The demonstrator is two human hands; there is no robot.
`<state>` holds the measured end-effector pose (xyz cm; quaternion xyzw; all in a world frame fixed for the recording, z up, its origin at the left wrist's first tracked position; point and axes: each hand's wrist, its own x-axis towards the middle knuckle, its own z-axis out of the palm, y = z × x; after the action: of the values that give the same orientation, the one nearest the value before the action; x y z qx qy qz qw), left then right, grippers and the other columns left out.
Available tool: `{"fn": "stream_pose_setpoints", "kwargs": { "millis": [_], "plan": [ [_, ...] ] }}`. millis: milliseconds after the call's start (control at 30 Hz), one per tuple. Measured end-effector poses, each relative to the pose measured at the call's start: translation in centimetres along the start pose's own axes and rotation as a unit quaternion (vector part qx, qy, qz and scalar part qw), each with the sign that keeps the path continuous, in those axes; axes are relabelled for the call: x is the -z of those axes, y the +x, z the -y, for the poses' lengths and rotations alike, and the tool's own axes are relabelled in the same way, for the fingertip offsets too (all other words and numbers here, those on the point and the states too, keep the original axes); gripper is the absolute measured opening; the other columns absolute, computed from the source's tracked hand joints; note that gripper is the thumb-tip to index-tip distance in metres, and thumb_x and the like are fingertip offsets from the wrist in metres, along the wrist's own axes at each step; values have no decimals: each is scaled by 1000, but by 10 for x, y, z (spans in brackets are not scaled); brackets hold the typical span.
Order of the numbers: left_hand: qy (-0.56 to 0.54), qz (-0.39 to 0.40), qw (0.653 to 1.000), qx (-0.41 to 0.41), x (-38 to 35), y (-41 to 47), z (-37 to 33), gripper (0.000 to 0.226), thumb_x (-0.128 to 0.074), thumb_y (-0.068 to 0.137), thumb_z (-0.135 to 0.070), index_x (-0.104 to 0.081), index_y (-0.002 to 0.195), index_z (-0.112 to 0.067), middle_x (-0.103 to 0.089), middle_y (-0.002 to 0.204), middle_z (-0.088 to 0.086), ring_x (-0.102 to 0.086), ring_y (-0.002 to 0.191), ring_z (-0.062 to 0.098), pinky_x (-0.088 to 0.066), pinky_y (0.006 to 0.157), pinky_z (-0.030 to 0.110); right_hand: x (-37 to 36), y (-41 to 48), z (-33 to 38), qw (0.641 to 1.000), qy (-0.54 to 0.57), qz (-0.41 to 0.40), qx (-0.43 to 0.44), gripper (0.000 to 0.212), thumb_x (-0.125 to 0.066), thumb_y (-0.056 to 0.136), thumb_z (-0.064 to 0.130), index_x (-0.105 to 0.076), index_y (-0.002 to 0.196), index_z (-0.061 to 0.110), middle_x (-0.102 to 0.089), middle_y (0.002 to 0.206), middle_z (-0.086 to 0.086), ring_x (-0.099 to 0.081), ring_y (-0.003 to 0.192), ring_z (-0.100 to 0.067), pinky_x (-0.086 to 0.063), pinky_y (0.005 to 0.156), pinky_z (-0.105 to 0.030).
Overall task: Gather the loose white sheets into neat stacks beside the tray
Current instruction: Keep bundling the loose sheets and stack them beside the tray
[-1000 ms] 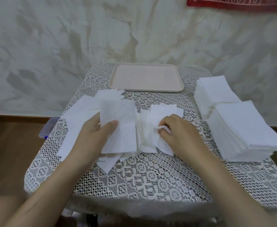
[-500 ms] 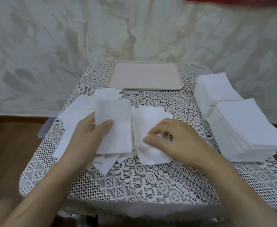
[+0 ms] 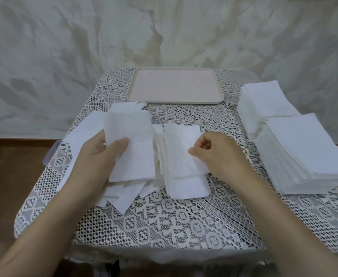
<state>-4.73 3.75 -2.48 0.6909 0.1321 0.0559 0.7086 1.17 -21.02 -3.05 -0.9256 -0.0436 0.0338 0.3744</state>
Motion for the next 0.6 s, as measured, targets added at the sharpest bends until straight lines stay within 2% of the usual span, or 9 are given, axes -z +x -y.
{"fn": "stream_pose_setpoints", "kwargs": {
  "millis": [167,267,333,500,600],
  "plan": [
    [0,0,1000,-2,2,-1,-1,20,-58,105,-15,-77,109,-22,-80,110,8,-77,101,32,-58,95,61,5,-4,-4,998,62,-3,32,17,-72,93,30,-62,82,23,-61,73,11,-49,62,-6,-39,63,-28],
    [5,9,1000,-3,4,-3,-2,23,-59,105,-17,-80,105,-26,-80,111,9,-75,104,36,-54,98,68,13,-8,-10,993,104,-9,47,18,-74,92,26,-62,80,22,-58,64,20,-44,55,-2,-38,61,-27],
    [2,12,1000,-4,4,-5,-2,21,-59,105,-16,-78,108,-23,-80,111,9,-75,105,38,-55,96,68,13,-12,-11,992,109,-3,57,18,-75,91,26,-63,78,23,-57,64,21,-44,55,-1,-38,61,-26],
    [6,12,1000,-8,2,-7,-3,19,-59,105,-15,-76,108,-22,-80,108,10,-75,102,38,-60,89,64,5,-18,-5,996,66,7,60,16,-75,89,30,-65,78,25,-64,78,7,-49,62,-3,-43,64,-29],
    [8,13,1000,-7,3,-6,-2,21,-59,105,-17,-78,105,-25,-80,107,9,-77,98,34,-60,87,65,9,-15,-6,995,76,-4,58,16,-75,90,28,-64,79,25,-62,76,10,-47,59,-1,-41,62,-28]
  ]
}}
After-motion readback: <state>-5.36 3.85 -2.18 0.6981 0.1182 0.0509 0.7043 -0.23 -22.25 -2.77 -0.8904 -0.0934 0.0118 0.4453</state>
